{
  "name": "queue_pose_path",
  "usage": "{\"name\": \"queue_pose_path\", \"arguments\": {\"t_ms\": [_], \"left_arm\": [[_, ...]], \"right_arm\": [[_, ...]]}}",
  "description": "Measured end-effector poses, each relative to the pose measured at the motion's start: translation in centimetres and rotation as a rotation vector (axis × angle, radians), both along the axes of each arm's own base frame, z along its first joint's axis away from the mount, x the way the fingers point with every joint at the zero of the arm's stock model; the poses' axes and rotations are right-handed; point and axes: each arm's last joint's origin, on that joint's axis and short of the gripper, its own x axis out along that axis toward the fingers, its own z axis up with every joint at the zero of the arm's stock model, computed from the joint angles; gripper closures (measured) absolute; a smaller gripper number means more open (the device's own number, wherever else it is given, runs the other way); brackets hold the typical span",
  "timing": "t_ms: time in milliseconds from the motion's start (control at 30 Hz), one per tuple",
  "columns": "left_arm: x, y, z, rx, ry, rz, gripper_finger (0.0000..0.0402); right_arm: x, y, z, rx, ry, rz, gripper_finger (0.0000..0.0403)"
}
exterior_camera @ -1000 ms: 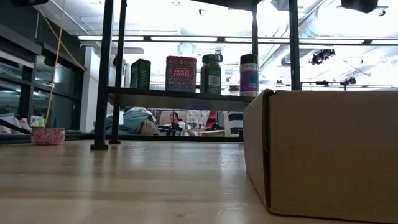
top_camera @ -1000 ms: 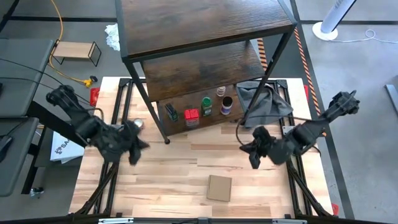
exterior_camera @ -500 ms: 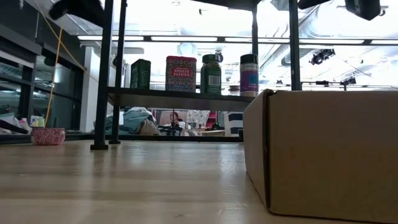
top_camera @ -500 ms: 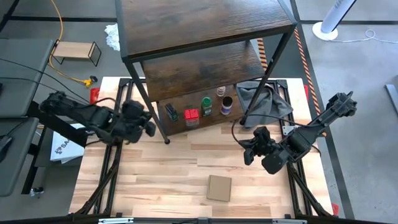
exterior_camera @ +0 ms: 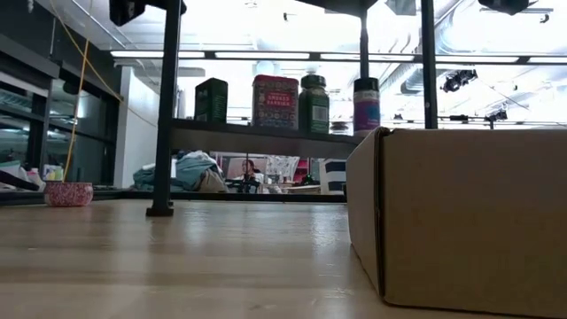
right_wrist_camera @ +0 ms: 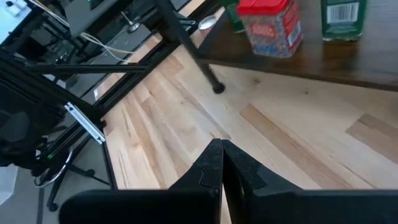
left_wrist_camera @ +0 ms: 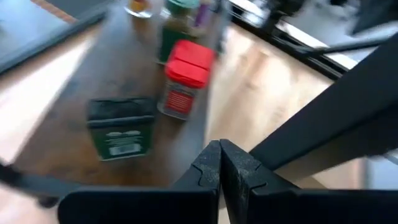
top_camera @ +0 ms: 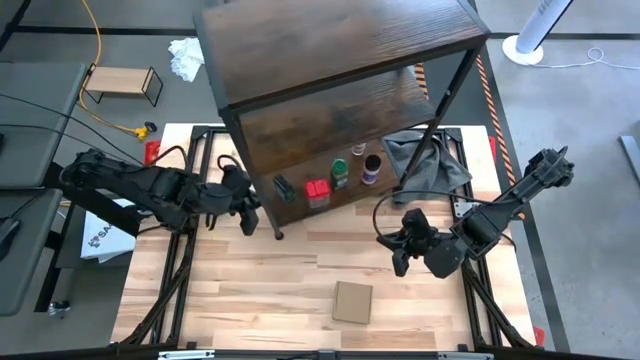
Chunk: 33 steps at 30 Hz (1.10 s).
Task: Shelf spices
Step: Move the shelf to the top of the table, then remove the black seasoning bottle from the shelf
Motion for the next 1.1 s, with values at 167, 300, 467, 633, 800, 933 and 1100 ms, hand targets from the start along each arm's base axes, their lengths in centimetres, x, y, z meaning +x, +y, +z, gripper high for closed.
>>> {"name": "queue_pose_path", "arguments": {"t_ms": [167,300,467,633,800,933,1100], "left_arm": [[1.0,-1.0,0.0,-0.078,-0.03,-0.125,0.0401],[1.7,-2.3,-0.3,-0.144,-0.019,-0.212,0.0401],[1.6,-4.4,-0.9,-0.233,0.025,-0.298,0.0401],[0.6,-5.9,-0.9,-0.253,0.02,-0.291,0.0401],[-0.5,-6.2,-0.7,-0.217,-0.002,-0.205,0.0401],[-0.8,-6.0,-0.5,-0.209,-0.018,-0.18,0.0401],[-0.9,-6.0,-0.5,-0.219,-0.017,-0.179,0.0401]], "right_arm": [[-0.1,-0.2,0.0,-0.011,0.004,-0.009,0.0403],[0.2,-0.7,0.1,-0.048,0.002,-0.039,0.0403],[0.6,-1.8,2.5,-0.122,0.032,-0.026,0.0403],[1.3,-2.6,5.0,-0.265,0.336,-0.038,0.0403],[3.5,-2.7,4.9,-0.333,0.6,-0.122,0.0403],[5.6,-2.7,3.7,-0.365,0.703,-0.112,0.0402],[6.6,-4.5,3.5,-0.257,0.73,-0.17,0.0372]]}}
